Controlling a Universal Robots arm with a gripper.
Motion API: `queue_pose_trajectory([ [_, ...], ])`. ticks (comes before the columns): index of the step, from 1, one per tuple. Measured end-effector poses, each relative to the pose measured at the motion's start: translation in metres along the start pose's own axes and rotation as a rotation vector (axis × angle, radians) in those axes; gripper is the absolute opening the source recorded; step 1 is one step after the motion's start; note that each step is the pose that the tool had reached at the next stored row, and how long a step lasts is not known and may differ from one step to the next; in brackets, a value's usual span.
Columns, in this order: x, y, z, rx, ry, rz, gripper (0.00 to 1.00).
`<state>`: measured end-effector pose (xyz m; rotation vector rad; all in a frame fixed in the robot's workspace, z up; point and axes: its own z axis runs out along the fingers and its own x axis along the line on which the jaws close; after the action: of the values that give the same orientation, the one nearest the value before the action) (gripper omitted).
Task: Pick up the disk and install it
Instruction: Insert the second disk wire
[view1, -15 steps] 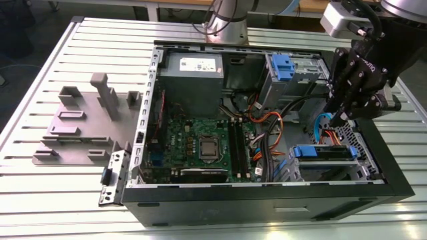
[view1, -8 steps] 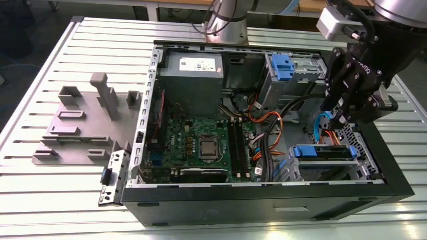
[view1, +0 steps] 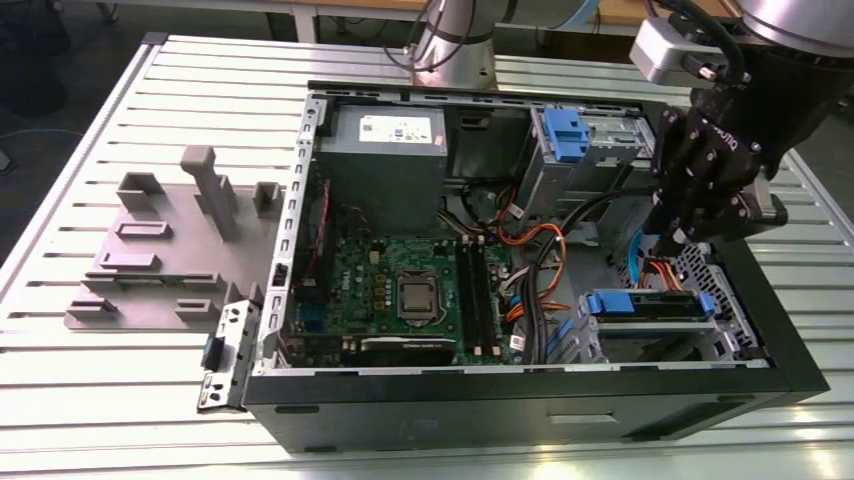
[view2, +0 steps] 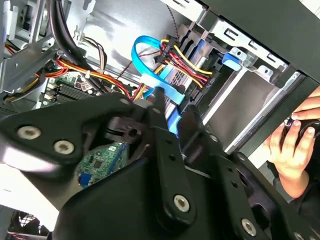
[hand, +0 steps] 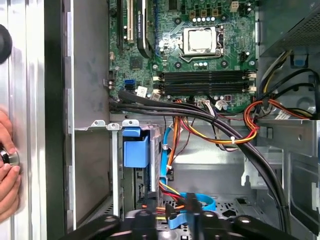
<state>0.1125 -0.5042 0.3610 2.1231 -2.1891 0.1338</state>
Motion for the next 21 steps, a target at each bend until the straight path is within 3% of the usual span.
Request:
queue_pose_trajectory([
  [1, -0.0004, 0.0, 0.0002, 0.0001, 0.0031, 0.0, 0.34],
  [2, -0.0008, 0.0, 0.0004, 0.0002, 0.006, 0.0, 0.28],
  [9, -0.0034, -0.0001, 0.0026, 0.0006, 0.0215, 0.0, 0.28],
  [14, -0.0037, -0.0002, 0.0036, 0.0007, 0.0224, 0.0, 0.27],
  [16, -0.0037, -0.0002, 0.0038, 0.0007, 0.0223, 0.0, 0.16],
  [21, -0.0037, -0.0002, 0.0039, 0.0007, 0.0223, 0.0, 0.16],
])
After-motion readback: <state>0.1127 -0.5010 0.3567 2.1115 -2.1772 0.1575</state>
